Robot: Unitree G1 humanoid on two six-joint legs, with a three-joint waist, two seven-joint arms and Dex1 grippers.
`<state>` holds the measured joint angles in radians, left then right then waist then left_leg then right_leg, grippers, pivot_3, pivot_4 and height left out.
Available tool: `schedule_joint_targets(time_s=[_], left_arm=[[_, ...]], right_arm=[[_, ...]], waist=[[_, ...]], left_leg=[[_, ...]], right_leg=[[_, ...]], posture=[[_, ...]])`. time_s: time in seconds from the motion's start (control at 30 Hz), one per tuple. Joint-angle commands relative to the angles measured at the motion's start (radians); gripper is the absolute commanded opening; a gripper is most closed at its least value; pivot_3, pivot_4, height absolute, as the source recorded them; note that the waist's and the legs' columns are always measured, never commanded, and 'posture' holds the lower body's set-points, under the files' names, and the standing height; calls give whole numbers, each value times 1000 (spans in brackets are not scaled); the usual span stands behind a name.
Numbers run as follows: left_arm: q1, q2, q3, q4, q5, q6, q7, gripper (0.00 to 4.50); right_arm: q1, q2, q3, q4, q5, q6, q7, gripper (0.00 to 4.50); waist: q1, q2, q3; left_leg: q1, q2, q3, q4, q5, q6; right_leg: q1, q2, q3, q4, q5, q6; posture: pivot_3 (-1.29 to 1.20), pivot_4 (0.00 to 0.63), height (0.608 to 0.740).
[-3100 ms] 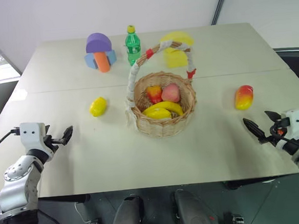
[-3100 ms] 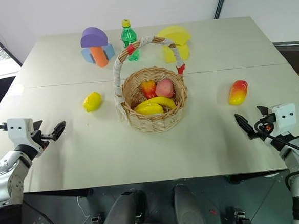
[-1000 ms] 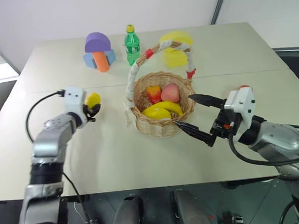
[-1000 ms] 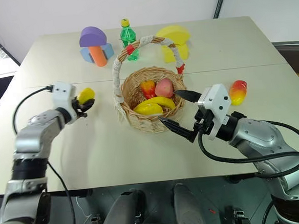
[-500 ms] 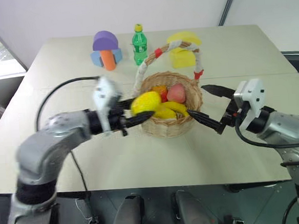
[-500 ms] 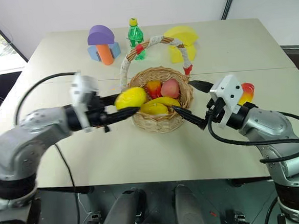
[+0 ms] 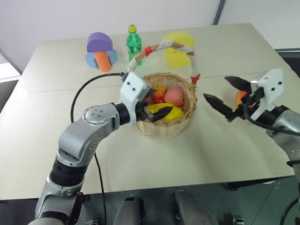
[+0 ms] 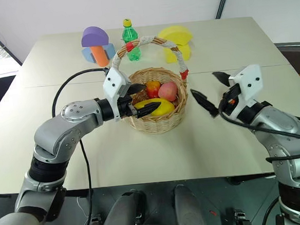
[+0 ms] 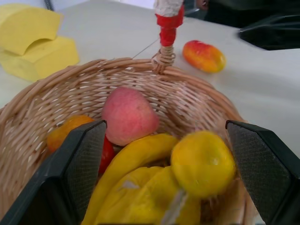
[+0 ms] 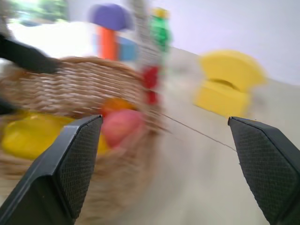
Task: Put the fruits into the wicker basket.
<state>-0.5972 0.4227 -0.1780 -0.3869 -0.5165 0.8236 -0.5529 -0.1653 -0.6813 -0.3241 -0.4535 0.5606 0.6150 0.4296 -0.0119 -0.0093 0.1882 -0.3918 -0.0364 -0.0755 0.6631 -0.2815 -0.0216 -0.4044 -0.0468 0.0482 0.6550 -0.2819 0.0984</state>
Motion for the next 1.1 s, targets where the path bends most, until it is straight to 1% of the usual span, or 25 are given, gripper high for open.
schedule_joint_targets(time_s=[0.03, 0.13, 0.23, 0.4, 0.53, 0.67, 0.77, 0.87, 0.9, 0.97, 1.03, 1.1], left_arm=[[48, 10, 40, -82, -53, -88, -96, 4439], [94, 25, 40, -116, -71, -108, -138, 4439], [118, 34, 35, -124, -63, -112, -140, 4439], [137, 48, 18, -123, -40, -121, -138, 4439], [139, 40, 27, -125, -48, -115, -126, 4439], [138, 37, 23, -126, -45, -114, -118, 4439], [139, 38, 23, -121, -42, -116, -116, 4500], [144, 41, 35, -120, -48, -118, -119, 4500], [148, 43, 41, -120, -49, -123, -121, 4500], [156, 47, 52, -121, -49, -133, -125, 4500], [170, 49, 91, -118, -65, -148, -127, 4500], [200, 72, 182, -100, -96, -149, -126, 4500]], right_arm=[[-34, 5, -42, 150, -103, 37, -132, 4500], [-51, 10, -34, 264, -182, 32, -205, 4500], [-100, 56, -45, 364, -194, 8, -243, 4500], [-200, 97, -49, 541, -217, -9, -270, 4500], [-264, 100, -48, 668, -249, -19, -301, 4500], [-303, 112, -52, 734, -249, -35, -301, 4500], [-308, 116, -48, 739, -246, -55, -288, 3683], [-295, 109, -40, 710, -247, -56, -270, 2181], [-286, 103, -37, 690, -249, -55, -263, 1881], [-270, 95, -32, 653, -255, -51, -254, 1868], [-242, 70, -23, 576, -254, -31, -225, 1868], [-179, 6, -13, 408, -227, -40, -115, 1868]], waist=[[1, 0, 0], [1, 0, 0], [-3, 0, 0], [-6, 1, 0], [-4, 1, 0], [-3, 1, 0], [-3, 1, 0], [-5, 1, 0], [-6, 1, 0], [-6, 1, 0], [-5, 2, 0], [-3, 2, 0]], left_leg=[[0, 0, 0, 0, 0, 0], [0, 0, 1, 0, 0, -1], [0, 0, 1, 0, 0, 0], [1, 0, 3, 0, 0, 0], [1, 0, 3, 0, 0, 0], [1, 0, 3, 0, 0, 0], [1, 0, 3, 0, 0, 0], [1, 0, 3, 0, 0, 0], [1, 0, 3, 0, 0, 0], [1, 0, 3, 0, 0, 0], [1, 0, 3, 0, 0, 0], [1, 0, 3, 0, 0, 0]], right_leg=[[0, 0, 0, 0, 0, 0], [0, -1, 1, 0, 0, 0], [0, 0, 1, 0, 0, 0], [0, 1, 1, 1, 0, 0], [-1, 2, 1, 2, 0, 0], [-1, 1, 1, 2, 0, 0], [-1, 1, 1, 2, 0, 0], [-1, 2, 1, 2, 0, 0], [-1, 2, 1, 2, 0, 0], [-1, 2, 1, 2, 0, 0], [-1, 2, 1, 2, 0, 0], [-1, 1, 1, 2, 0, 0]], posture=[[0, 150, 740], [0, 150, 740], [0, 150, 740], [0, 150, 740], [0, 150, 740], [0, 150, 740], [0, 150, 740], [0, 150, 740], [0, 150, 740], [0, 150, 740], [0, 150, 740], [0, 150, 740]])
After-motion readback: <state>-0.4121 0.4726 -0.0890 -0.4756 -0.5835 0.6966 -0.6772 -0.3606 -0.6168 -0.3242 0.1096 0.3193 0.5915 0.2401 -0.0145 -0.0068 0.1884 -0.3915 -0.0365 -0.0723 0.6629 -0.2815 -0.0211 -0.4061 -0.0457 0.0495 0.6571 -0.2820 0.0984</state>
